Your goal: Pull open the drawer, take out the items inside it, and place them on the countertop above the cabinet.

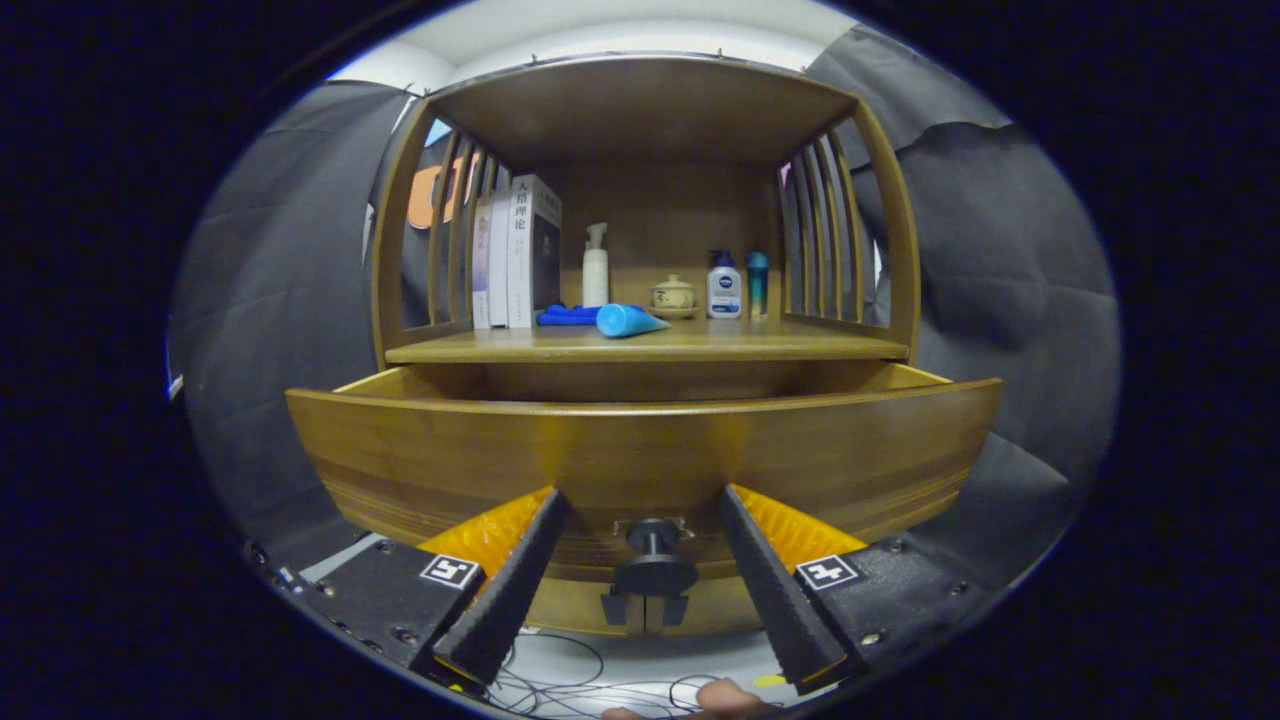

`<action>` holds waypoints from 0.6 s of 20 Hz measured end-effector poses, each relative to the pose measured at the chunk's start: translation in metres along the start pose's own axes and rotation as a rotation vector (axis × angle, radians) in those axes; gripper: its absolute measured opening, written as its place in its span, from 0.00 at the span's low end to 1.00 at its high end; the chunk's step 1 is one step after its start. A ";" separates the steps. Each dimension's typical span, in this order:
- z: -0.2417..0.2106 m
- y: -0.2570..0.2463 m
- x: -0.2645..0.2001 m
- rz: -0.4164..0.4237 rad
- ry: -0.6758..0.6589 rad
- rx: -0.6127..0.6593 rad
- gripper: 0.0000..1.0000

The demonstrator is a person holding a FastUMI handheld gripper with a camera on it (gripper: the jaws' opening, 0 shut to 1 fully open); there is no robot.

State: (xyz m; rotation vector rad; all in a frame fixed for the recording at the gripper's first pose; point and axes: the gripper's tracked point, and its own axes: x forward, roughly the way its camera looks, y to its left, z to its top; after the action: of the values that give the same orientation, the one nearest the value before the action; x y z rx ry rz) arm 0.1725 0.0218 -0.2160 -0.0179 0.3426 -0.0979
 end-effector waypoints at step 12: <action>0.014 -0.002 0.054 -0.022 0.032 -0.046 1.00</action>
State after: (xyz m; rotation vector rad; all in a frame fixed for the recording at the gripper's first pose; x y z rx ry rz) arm 0.2279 0.0148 -0.2210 -0.0659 0.3770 -0.1118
